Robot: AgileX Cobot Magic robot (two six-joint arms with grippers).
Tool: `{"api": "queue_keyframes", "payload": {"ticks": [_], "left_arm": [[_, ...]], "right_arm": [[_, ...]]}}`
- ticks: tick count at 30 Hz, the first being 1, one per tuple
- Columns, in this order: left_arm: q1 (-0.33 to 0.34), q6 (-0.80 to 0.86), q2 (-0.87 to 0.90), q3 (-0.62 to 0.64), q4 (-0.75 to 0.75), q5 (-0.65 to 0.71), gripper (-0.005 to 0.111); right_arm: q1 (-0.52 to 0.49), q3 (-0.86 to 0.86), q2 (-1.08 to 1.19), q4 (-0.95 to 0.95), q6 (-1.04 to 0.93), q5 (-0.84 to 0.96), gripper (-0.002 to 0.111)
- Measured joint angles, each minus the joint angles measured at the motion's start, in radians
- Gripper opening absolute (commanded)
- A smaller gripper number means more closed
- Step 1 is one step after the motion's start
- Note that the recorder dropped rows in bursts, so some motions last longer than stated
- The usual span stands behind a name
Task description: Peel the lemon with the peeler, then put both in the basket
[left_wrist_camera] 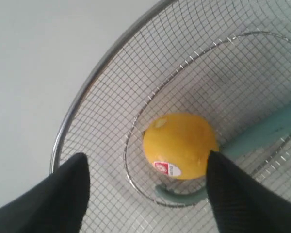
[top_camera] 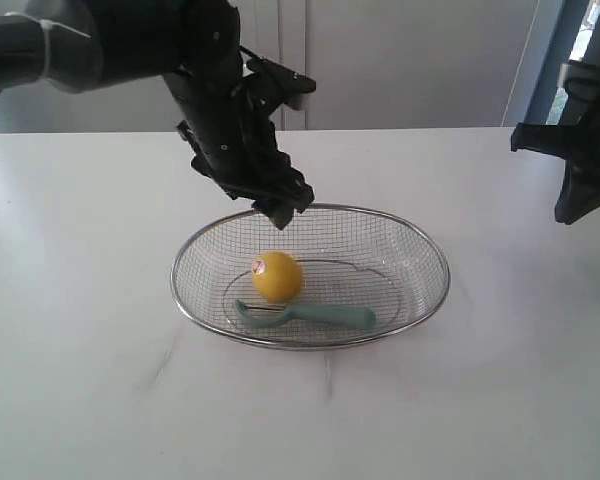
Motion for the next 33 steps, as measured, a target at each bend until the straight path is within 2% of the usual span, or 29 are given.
{"api": "queue_keyframes", "payload": {"ticks": [4, 6, 17, 24, 33], "left_arm": [[0.000, 0.000, -0.046, 0.000, 0.005, 0.097, 0.015], [0.000, 0.000, -0.064, 0.000, 0.007, 0.142, 0.001], [0.019, -0.051, -0.109, 0.000, 0.007, 0.198, 0.000], [0.122, -0.109, -0.126, 0.000, 0.004, 0.275, 0.000], [0.248, -0.130, -0.173, 0.000, -0.006, 0.280, 0.000]], "right_arm": [[0.000, 0.000, 0.000, 0.000, 0.000, 0.000, 0.000], [0.000, 0.000, 0.000, 0.000, 0.000, 0.000, 0.000], [0.000, 0.000, 0.000, 0.000, 0.000, 0.000, 0.000], [0.000, 0.000, 0.000, 0.000, 0.000, 0.000, 0.000], [0.000, 0.000, 0.000, 0.000, 0.000, 0.000, 0.000]]}}
